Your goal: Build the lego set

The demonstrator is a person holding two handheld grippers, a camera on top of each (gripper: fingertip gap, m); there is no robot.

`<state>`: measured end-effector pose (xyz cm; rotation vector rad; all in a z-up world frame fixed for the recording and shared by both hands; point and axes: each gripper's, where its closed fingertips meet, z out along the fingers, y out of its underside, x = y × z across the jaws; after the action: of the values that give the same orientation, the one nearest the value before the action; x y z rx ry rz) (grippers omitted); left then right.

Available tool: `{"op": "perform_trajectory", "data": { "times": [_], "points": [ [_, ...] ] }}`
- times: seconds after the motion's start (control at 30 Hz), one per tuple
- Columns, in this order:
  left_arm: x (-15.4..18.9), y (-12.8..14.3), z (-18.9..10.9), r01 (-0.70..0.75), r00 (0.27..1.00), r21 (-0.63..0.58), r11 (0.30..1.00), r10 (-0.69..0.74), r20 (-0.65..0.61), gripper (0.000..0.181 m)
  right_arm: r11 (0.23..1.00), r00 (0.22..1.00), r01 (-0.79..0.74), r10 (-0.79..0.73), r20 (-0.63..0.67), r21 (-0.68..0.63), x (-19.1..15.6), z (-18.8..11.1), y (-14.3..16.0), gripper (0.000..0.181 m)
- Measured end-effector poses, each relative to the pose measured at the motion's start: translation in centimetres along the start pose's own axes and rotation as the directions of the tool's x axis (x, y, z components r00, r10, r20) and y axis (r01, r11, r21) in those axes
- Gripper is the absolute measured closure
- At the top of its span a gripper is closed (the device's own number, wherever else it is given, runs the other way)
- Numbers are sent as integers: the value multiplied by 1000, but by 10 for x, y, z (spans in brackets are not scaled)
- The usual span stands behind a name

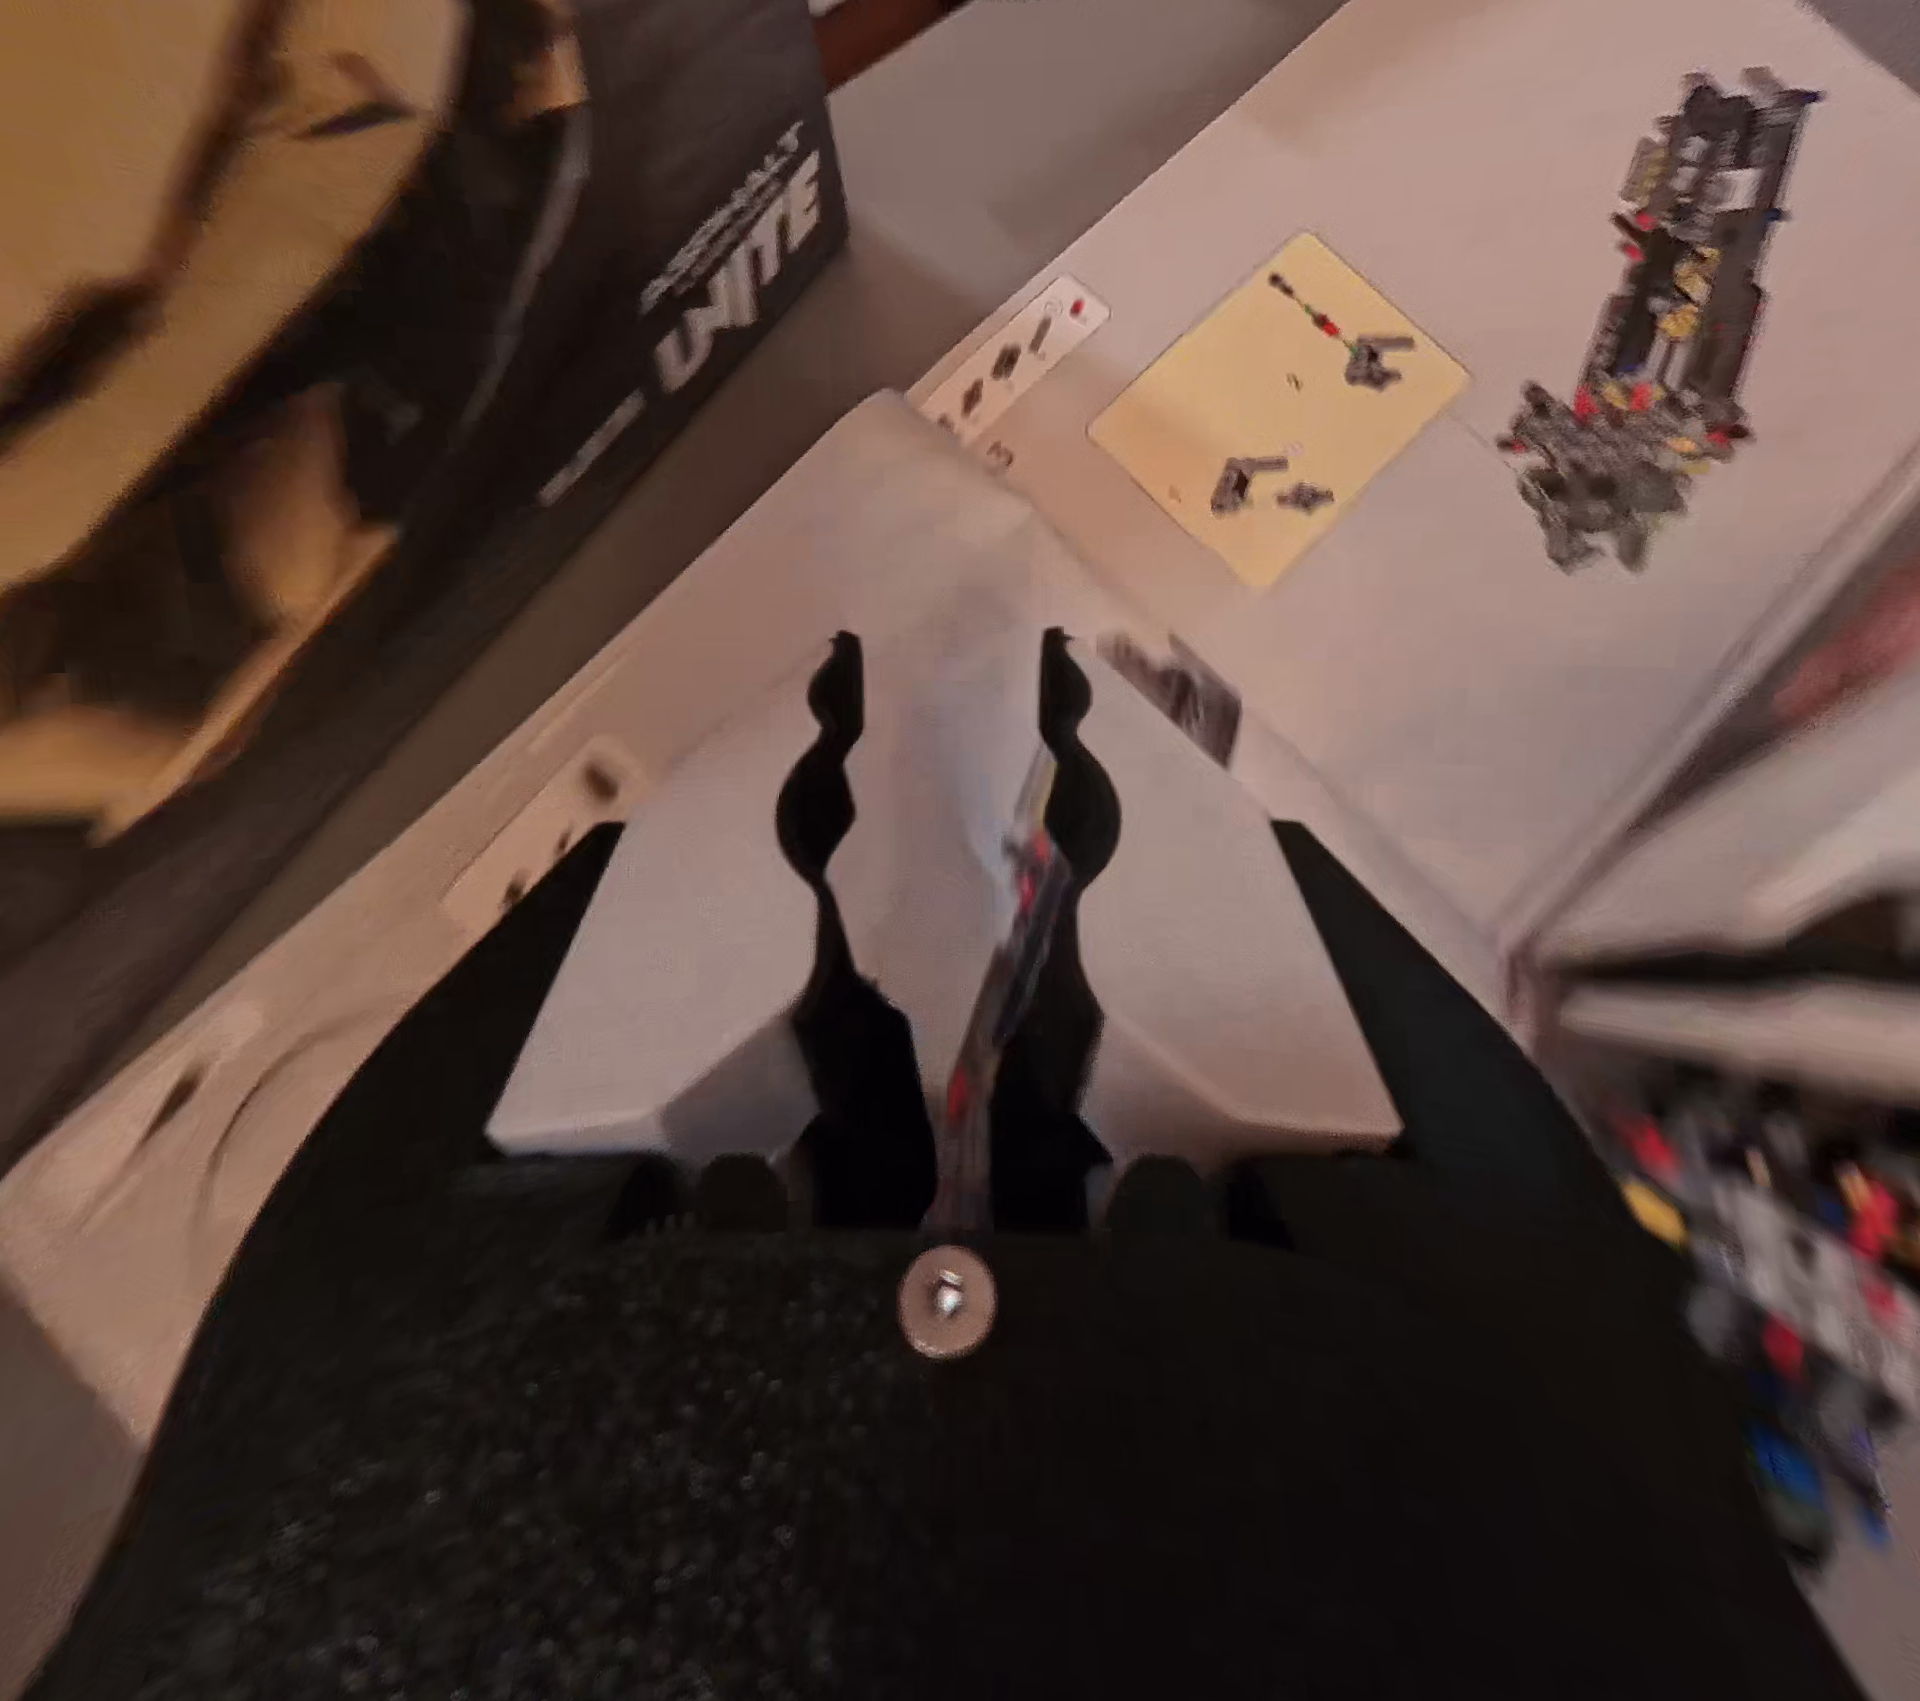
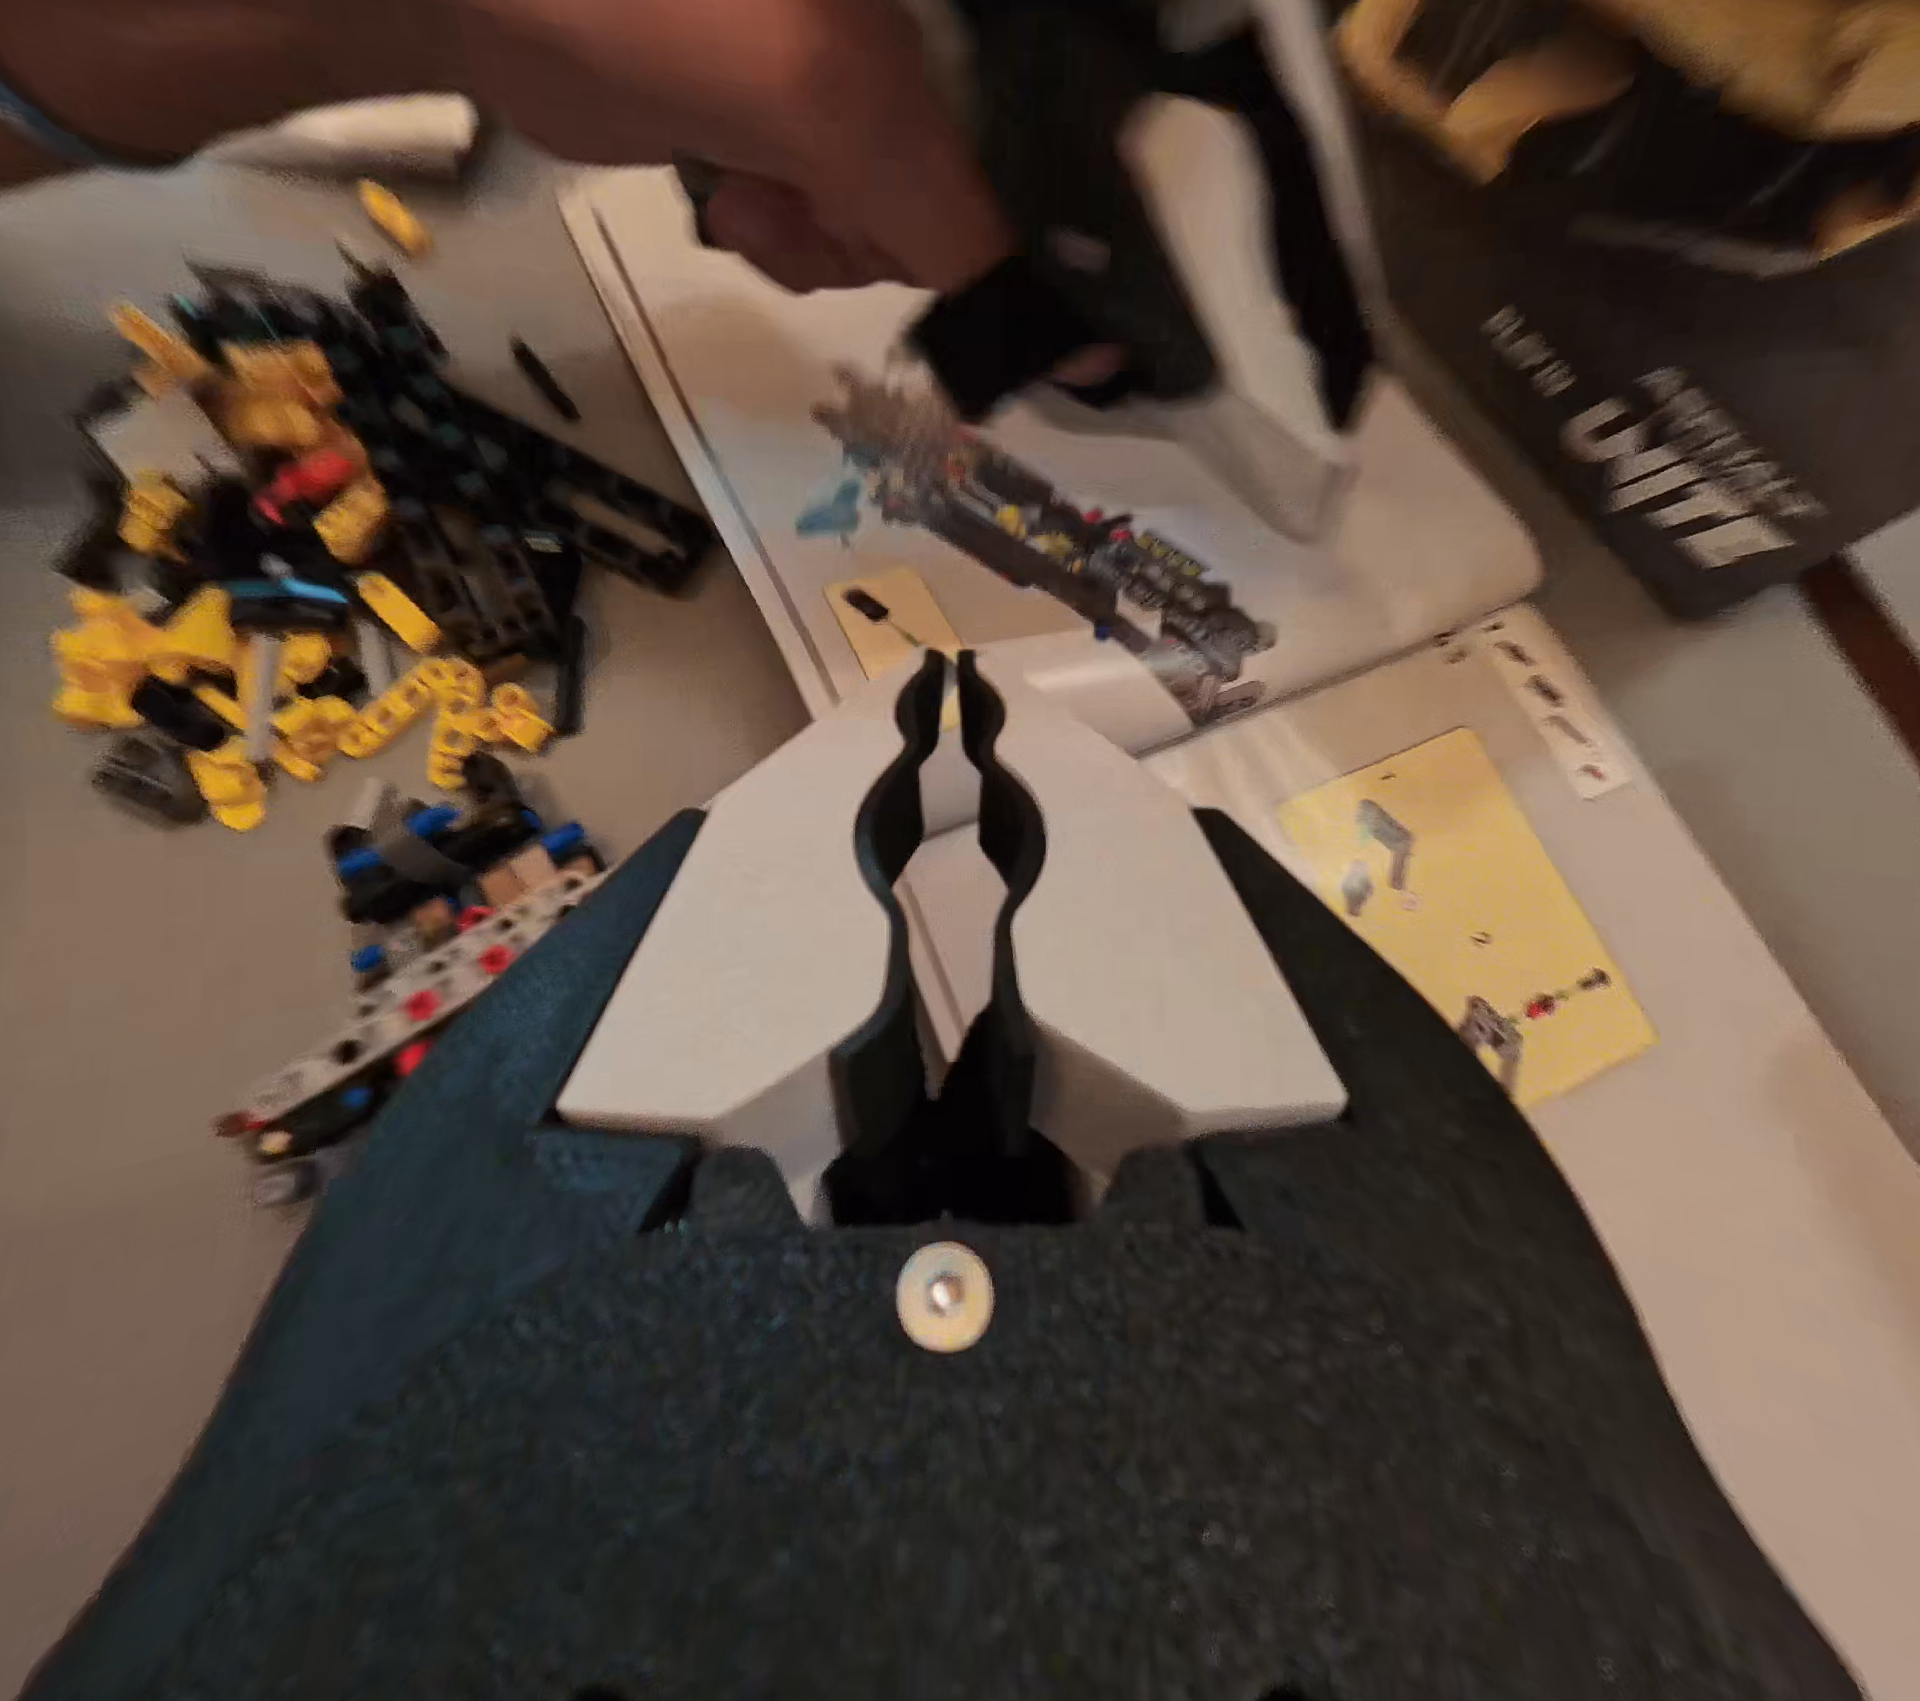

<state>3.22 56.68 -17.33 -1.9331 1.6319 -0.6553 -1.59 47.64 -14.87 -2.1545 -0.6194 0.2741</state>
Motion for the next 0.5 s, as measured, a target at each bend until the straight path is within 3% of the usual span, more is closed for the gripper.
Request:
{"op": "perform_trajectory", "data": {
  "times": [0.1, 0.17, 0.27, 0.33, 0.4, 0.5],
  "points": [
    [-14, 36, -88, -51, 995, 87, 995, 44, 86, 150, 993, 997, -66, 70, -32, 96, -12, -44, -8, 178],
    [-28, 90, -149, -83, 985, 60, 995, 73, 158, 150, 985, 992, -104, 113, -61, 140, -26, -70, -1, 179],
    [-47, 189, -212, -103, 947, -109, 989, 131, 292, 144, 963, 982, -168, 181, -46, 211, -59, -92, 14, 180],
    [-46, 233, -232, -74, 931, -178, 981, 132, 340, 137, 953, 972, -205, 224, -65, 222, -73, -96, 28, 181],
    [-36, 251, -237, -50, 933, -159, 986, 103, 345, 123, 949, 962, -252, 268, -60, 190, -85, -92, 38, 181],
    [-25, 271, -232, -53, 930, -176, 983, 113, 351, 128, 947, 961, -265, 274, -28, 180, -102, -84, 36, 181]
  ]
}}
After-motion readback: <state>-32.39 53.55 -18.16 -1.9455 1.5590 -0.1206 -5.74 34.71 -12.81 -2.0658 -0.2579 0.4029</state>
